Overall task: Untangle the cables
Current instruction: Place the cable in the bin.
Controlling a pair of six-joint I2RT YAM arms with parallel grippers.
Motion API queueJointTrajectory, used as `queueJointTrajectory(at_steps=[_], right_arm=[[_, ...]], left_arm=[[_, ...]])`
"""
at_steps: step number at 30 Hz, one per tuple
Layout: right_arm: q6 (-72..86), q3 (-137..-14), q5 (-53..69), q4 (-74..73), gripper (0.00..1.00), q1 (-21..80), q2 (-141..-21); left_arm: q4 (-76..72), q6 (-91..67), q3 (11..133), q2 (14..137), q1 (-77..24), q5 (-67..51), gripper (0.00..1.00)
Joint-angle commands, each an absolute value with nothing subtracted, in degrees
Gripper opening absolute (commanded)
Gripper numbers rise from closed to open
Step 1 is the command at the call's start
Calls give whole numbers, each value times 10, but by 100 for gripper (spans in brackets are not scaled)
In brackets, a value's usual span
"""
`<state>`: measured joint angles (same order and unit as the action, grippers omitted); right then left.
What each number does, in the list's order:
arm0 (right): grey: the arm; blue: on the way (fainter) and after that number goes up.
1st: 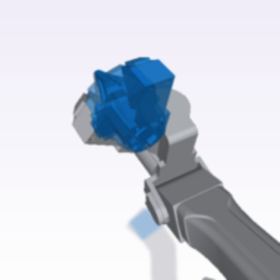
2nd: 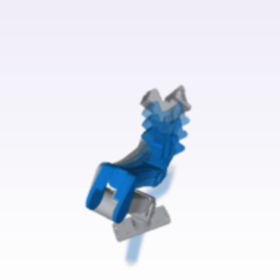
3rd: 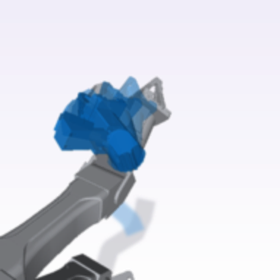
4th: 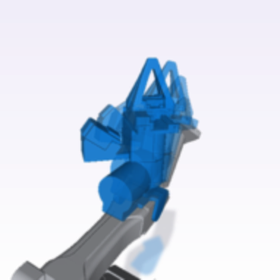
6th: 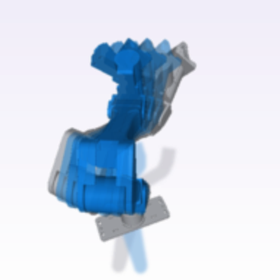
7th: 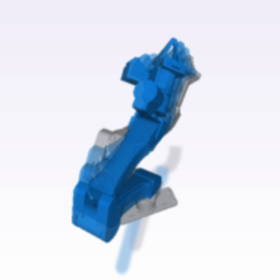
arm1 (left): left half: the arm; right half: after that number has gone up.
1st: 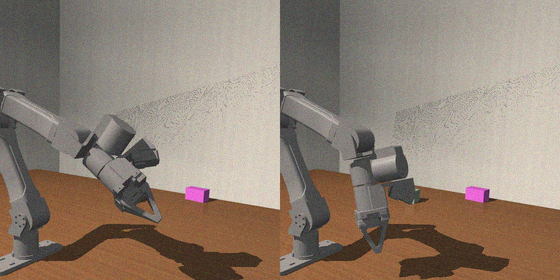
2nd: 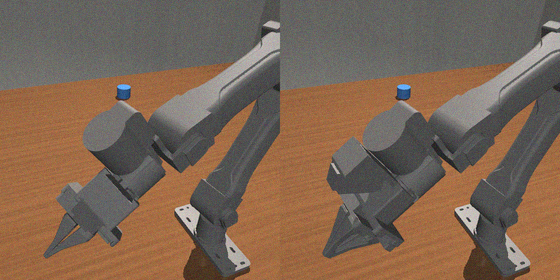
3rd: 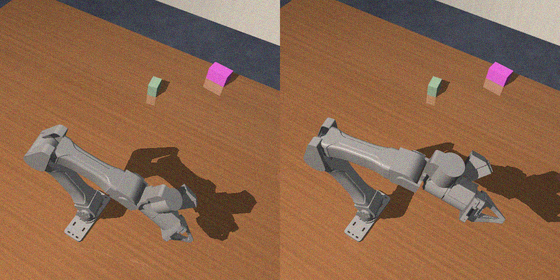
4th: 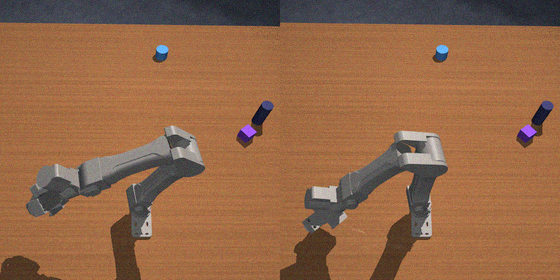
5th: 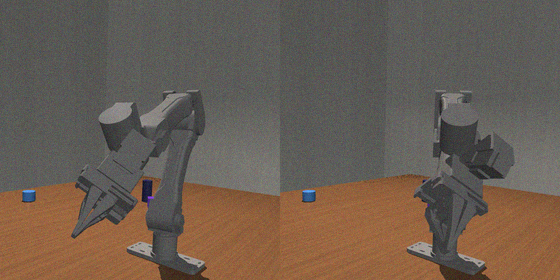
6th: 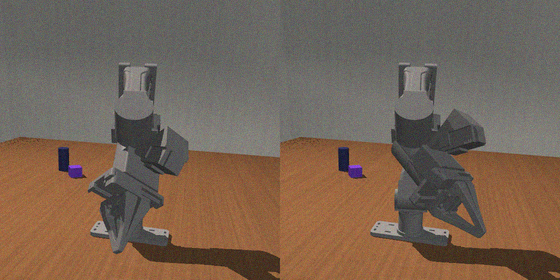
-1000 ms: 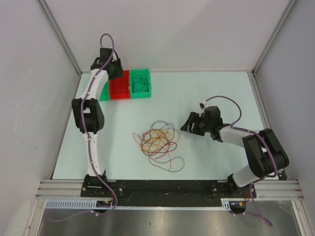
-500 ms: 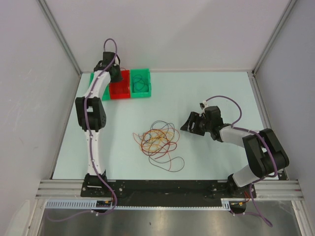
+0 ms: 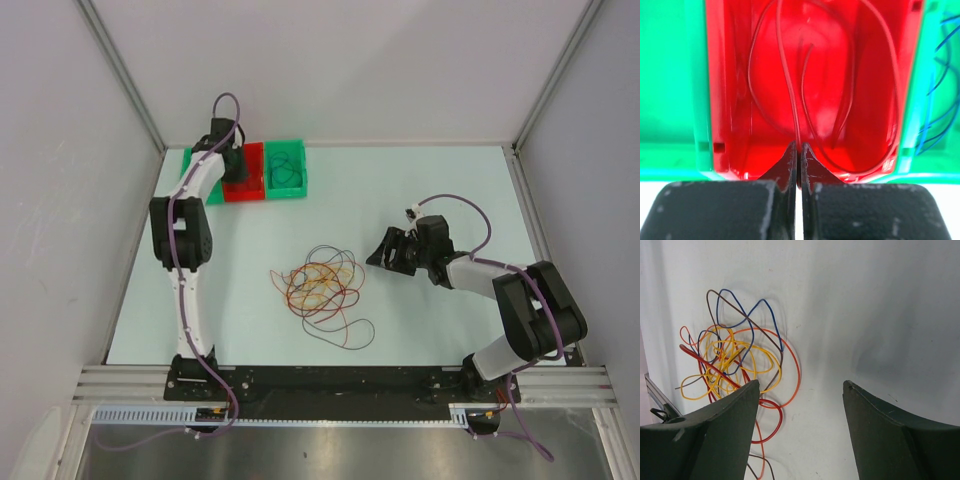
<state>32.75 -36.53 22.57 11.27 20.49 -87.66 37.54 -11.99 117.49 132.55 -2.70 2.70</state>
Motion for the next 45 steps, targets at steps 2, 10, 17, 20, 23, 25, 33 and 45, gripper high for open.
queueJointTrajectory(at_steps=[2,10,17,20,23,25,33,45], right_arm=[[323,-366,237,133,72,201,-882],[323,-366,240,133,72,200,-882],[323,-365,239,130,72,200,-882],[324,-365,236,129,72,199,-882],[325,-366,234,130,72,199,-881],[326,-365,234,130,72,199,-882],[327,-366,234,129,72,199,-882],[327,-366,229,127,72,199,-880]], left_arm=[[367,-117,1129,1264,-24,50,0],[390,-113,1168,1281,-20,64,0],[417,-120,1251,1329,-12,56,0],[425,-122,1294,1346,-11,57,2],[422,-120,1300,1354,-11,50,4],[423,-120,1298,1356,-11,47,6],[396,-124,1257,1346,-13,4,31],[429,-113,1277,1289,-14,25,69]])
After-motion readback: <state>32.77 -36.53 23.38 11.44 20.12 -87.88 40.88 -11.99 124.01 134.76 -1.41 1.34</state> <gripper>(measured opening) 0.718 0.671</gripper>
